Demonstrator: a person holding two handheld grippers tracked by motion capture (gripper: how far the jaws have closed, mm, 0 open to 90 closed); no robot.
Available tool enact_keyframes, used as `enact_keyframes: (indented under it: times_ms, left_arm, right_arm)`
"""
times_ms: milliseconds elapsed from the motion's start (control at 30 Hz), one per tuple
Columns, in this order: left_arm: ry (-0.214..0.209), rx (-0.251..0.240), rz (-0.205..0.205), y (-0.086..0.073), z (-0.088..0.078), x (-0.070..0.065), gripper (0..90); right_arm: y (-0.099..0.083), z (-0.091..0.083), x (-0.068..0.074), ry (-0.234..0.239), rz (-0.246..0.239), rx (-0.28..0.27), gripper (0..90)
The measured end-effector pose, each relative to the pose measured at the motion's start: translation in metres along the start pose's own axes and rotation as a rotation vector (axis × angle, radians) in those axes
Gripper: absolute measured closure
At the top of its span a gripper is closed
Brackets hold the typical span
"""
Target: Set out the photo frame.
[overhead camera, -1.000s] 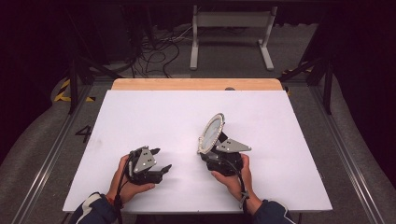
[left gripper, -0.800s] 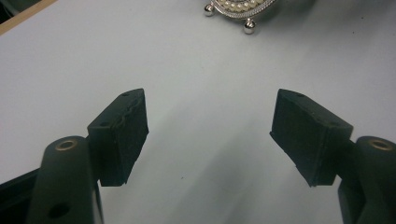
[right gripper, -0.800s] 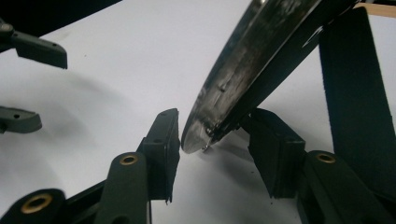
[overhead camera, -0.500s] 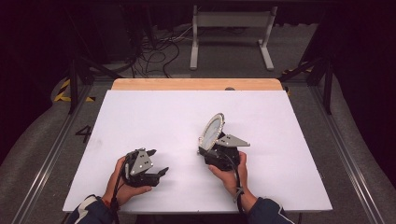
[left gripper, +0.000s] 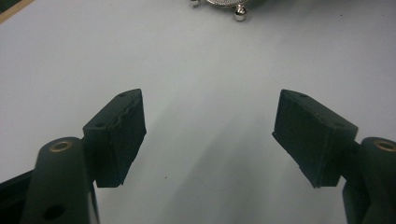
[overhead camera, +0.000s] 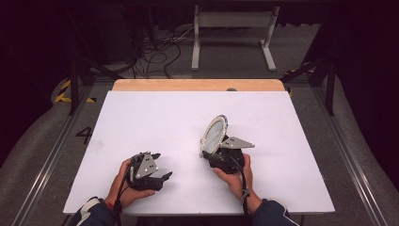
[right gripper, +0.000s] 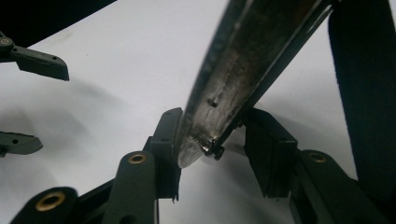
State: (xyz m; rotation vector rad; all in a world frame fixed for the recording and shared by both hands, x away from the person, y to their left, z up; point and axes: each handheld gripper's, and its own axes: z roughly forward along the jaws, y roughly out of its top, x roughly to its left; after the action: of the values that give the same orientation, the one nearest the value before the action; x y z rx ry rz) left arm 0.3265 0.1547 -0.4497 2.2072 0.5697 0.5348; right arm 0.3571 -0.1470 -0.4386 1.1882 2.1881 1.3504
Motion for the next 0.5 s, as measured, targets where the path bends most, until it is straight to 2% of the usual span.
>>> enact_keyframes:
  times_ms: [333,500]
  left_arm:
    - [0.001,-0.005,0.004,0.0008,-0.0016,-0.0001,25.1]
    - [0.002,-0.003,0.006,0.0009,-0.0017,0.0000,24.8]
  right_arm:
    - [-0.0036,-0.0088,-0.0039,0.015,-0.007,0.006,62.3]
    - [-0.0037,-0.0069,-0.0039,-0.004,0.003,-0.007,55.8]
